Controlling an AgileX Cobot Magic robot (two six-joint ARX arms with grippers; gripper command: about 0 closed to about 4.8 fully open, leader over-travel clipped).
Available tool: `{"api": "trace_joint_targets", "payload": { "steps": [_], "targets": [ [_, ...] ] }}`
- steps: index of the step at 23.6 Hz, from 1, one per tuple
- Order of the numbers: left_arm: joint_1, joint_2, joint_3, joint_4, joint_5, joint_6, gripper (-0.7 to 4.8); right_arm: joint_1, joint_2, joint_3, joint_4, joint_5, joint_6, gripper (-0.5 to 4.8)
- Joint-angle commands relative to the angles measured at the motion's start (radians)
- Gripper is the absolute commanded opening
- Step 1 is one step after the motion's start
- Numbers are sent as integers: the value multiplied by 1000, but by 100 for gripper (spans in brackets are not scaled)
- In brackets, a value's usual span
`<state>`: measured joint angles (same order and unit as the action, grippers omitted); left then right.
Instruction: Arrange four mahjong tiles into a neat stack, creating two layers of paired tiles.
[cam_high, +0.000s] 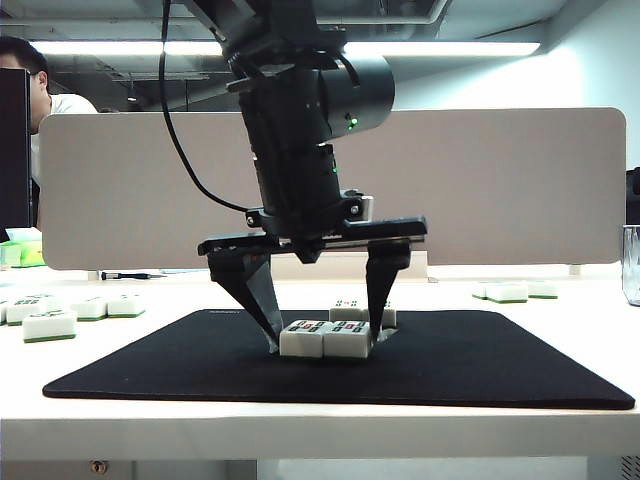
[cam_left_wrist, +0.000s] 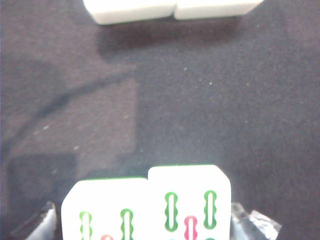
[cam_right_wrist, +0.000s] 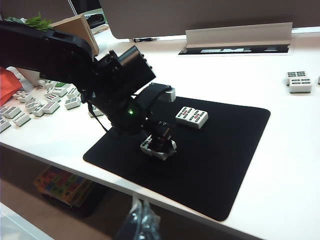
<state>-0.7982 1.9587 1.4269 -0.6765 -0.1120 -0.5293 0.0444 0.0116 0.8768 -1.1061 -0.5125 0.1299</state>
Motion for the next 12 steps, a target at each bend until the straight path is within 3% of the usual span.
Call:
{"api": "trace_joint_targets", "payload": {
  "steps": [1,2,3,7,12],
  "targets": [
    [-8,10,3,5,-7,-2,353,1,-10,3,10,2,-3,-1],
    [-8,10,3,5,-8,-2,268,1,-10,3,10,2,-3,-1],
    [-7,10,3,5,-6,0,235,1,-10,3,10,2,-3,-1],
    [-7,10,24,-39,24,9,231,1,-10,3,10,2,-3,-1],
    [-6,10,217,-123,22,71,232,1,-10,3,11,2,-3,-1]
  ]
}}
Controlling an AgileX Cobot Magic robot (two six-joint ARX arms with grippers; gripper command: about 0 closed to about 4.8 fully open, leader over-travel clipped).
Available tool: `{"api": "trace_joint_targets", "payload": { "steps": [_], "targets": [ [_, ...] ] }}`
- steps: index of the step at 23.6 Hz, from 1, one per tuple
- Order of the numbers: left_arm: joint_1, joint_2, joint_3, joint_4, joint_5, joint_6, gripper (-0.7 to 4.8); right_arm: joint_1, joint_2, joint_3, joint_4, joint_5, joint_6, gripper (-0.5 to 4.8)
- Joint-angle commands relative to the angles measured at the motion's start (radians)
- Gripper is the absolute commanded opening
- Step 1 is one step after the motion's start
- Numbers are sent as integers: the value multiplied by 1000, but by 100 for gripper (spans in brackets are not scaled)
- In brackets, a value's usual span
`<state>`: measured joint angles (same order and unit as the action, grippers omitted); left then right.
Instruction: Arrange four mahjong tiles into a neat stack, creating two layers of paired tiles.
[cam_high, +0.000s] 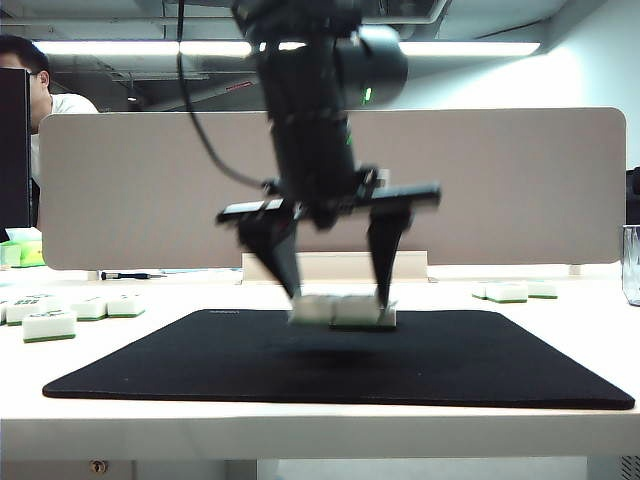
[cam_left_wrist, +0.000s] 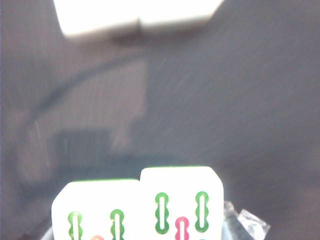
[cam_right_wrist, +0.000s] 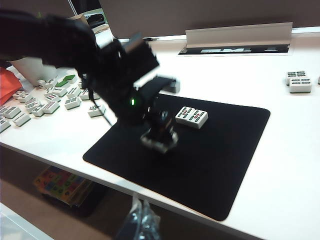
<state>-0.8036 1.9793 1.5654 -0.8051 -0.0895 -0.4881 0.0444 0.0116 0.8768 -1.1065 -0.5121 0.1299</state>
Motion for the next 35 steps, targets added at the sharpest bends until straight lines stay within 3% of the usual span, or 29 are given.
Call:
{"api": "trace_joint_targets", "payload": {
  "steps": [1,4,11,14,24,35],
  "targets": [
    [0,-11,113,4,0,52,232,1,-10,3,11,2,-3,-1],
    [14,-9,182,8,-1,94,232,1,-10,3,11,2,-3,-1],
    [105,17,217,37,27,96,233,1,-10,3,11,3,-3,-1],
    [126,53,234,92,90,95,233,1,-10,2,11,24,-3,-1],
    [126,238,412,14,109,96,233,1,-10,2,10,24,-3,-1],
    [125,246,419,-43,60,96,233,1,-10,2,10,24,-3,-1]
  ]
}}
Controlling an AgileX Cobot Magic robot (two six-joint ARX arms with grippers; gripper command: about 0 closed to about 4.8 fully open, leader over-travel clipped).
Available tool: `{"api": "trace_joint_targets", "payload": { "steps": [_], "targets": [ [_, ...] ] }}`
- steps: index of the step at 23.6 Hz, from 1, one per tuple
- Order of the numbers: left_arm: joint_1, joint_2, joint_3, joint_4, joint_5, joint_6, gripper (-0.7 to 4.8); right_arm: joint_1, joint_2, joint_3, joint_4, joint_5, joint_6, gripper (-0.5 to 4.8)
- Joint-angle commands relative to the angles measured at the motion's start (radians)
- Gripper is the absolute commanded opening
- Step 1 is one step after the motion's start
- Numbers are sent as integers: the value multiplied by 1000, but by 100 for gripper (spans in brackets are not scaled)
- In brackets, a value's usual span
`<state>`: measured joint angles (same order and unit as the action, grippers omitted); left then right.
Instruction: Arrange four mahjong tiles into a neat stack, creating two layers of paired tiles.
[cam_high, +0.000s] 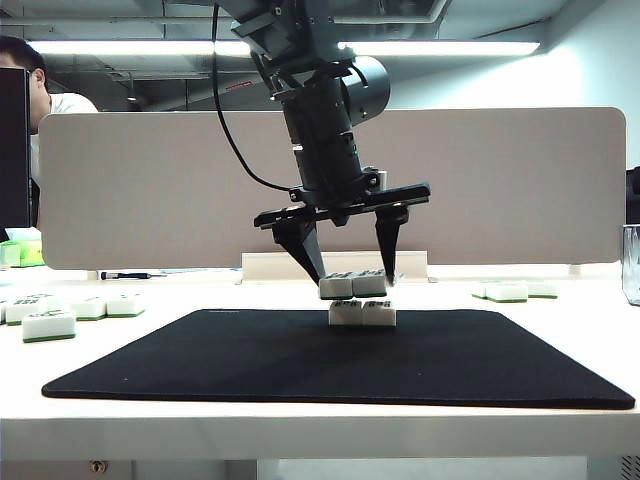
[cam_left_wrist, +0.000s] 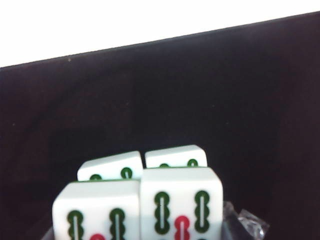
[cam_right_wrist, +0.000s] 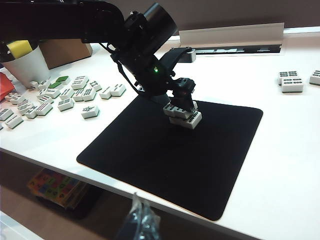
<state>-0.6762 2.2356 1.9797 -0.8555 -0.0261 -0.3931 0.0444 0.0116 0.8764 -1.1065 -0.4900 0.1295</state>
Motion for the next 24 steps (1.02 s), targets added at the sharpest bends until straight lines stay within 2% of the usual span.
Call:
{"api": "trace_joint_targets", "payload": {
  "steps": [1,24],
  "targets": [
    [-3,-9,5,8,-5,1,233,1,-10,3,11,2,-3,-1],
    [-22,10,5,33,-29,0,233,1,-10,3,10,2,-3,-1]
  ]
}}
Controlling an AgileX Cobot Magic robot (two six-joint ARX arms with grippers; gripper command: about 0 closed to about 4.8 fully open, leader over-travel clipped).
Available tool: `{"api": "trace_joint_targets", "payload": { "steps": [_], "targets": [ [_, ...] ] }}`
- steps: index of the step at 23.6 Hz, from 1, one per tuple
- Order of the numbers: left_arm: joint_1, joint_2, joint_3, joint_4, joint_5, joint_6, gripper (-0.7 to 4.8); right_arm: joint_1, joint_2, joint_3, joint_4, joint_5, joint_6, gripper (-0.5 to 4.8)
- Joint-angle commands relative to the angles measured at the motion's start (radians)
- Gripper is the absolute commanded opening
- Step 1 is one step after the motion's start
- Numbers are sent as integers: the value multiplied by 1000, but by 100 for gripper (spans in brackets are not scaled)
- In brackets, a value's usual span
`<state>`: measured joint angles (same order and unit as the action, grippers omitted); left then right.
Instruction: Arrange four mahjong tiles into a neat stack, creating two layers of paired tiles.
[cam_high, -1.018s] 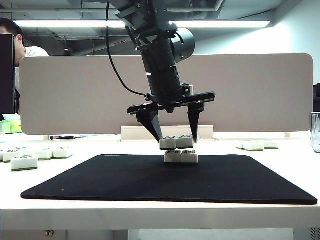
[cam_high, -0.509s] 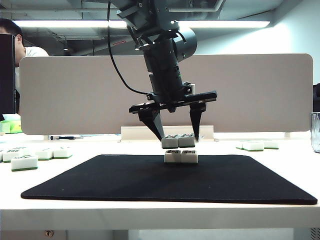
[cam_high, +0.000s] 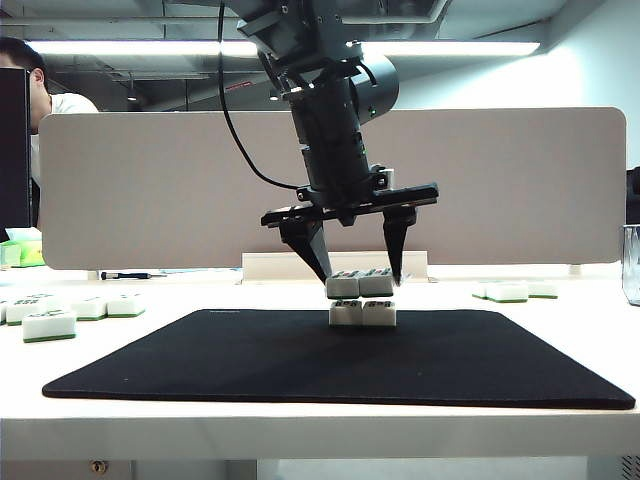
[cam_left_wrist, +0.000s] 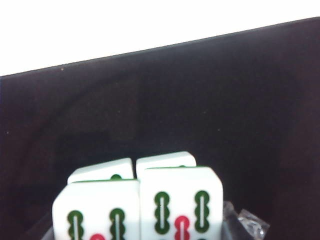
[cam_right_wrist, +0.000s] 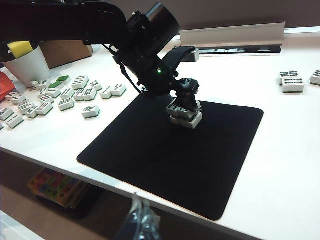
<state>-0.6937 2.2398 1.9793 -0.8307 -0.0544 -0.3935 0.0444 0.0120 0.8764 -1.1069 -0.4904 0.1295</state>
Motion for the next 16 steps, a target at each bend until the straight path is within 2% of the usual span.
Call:
{"api": "trace_joint_targets", "payload": {
  "steps": [1,8,10,11,12,16],
  "targets": [
    [-5,10,5,9,-1,0,233,1,-11,3,10,2,-3,-1],
    [-6,17,5,10,6,0,247,1,-11,3,10,2,-3,-1],
    [-5,17,5,10,6,1,274,1,-11,3,10,2,-3,-1],
    [-5,17,5,10,6,1,323,1,-11,3,10,2,-3,-1],
    [-5,17,5,10,6,1,337,1,-11,3,10,2,-3,-1],
    [-5,17,5,10,6,1,341,1,-11,3,10,2,-3,-1]
  ]
}}
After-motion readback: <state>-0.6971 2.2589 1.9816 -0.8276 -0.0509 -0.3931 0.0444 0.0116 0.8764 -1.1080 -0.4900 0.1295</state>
